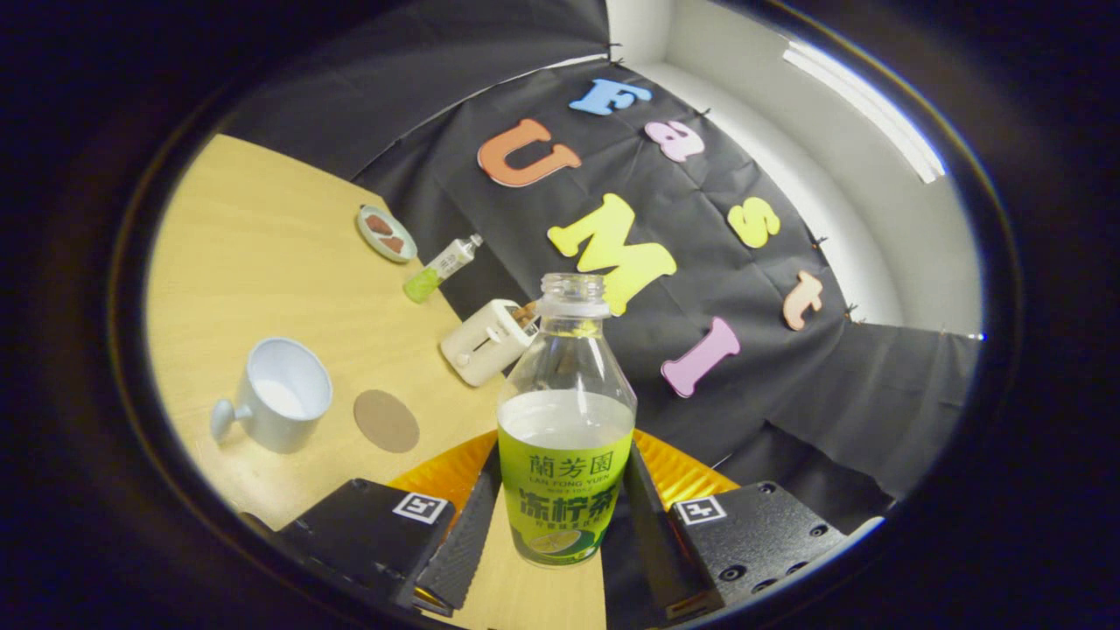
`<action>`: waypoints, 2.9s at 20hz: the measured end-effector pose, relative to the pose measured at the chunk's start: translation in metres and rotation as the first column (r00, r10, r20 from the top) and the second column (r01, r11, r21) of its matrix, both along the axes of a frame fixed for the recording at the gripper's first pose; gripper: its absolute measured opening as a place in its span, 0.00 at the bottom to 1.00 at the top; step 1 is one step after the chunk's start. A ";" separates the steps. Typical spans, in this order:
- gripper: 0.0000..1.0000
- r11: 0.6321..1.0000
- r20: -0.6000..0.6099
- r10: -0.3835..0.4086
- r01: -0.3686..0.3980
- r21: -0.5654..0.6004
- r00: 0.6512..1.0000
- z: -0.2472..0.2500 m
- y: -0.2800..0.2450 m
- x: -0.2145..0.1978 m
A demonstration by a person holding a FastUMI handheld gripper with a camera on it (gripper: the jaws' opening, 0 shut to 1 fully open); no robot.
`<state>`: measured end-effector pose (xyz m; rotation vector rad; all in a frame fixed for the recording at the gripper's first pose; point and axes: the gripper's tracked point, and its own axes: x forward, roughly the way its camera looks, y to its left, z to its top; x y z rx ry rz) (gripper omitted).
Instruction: Take the bottle from table, then pour the juice into the cup, finally place the bottle on the coaster
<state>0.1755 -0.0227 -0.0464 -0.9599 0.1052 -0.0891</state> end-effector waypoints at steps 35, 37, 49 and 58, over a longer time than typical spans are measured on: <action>0.80 0.682 0.055 -0.009 0.046 -0.730 0.998 0.013 0.015 0.005; 0.80 0.667 0.055 -0.005 0.044 -0.744 0.998 0.018 0.018 0.005; 0.80 0.534 0.068 -0.011 0.063 -0.843 0.998 0.016 0.019 0.012; 0.80 0.413 0.111 0.013 0.096 -0.906 0.994 0.027 0.028 -0.006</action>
